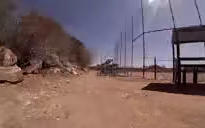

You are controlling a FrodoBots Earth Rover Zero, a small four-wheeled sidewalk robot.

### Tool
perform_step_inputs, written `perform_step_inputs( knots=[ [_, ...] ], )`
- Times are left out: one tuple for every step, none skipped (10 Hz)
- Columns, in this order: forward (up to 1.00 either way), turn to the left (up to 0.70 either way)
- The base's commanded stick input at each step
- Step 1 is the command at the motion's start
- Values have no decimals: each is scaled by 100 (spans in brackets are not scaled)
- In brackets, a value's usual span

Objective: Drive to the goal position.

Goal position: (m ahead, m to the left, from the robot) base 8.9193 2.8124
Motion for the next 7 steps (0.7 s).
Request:
perform_step_inputs(
  knots=[
    [100,0],
    [100,0],
    [100,0],
    [100,27],
    [100,27],
    [100,0],
    [100,0]
  ],
)
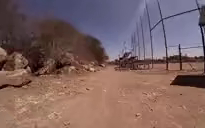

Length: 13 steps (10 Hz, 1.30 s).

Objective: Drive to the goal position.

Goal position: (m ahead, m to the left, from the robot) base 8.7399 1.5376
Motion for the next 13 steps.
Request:
perform_step_inputs(
  knots=[
    [100,0],
    [100,0],
    [100,0],
    [100,0],
    [100,0],
    [100,0],
    [100,0],
    [100,0],
    [100,0],
    [100,-27],
    [100,-27],
    [100,-27],
    [100,-27]
  ],
)
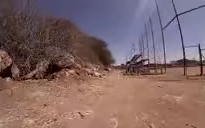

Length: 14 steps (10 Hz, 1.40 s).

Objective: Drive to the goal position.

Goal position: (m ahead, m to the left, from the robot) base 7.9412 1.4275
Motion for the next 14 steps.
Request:
perform_step_inputs(
  knots=[
    [100,-27],
    [100,0],
    [100,0],
    [100,0],
    [100,0],
    [100,0],
    [100,0],
    [100,0],
    [100,0],
    [100,0],
    [100,0],
    [100,0],
    [100,0],
    [100,0]
  ],
)
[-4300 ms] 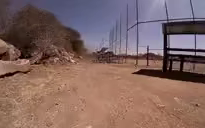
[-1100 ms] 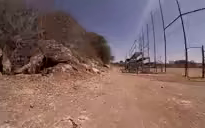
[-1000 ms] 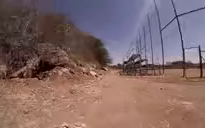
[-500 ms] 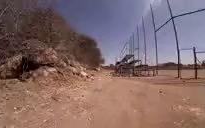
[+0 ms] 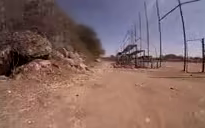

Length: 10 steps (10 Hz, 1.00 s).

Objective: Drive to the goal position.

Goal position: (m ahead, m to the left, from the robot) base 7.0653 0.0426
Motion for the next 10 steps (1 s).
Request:
perform_step_inputs(
  knots=[
    [100,0],
    [100,0],
    [100,0],
    [100,0],
    [100,0],
    [100,0],
    [100,0],
    [100,0],
    [100,0],
    [100,0]
  ],
)
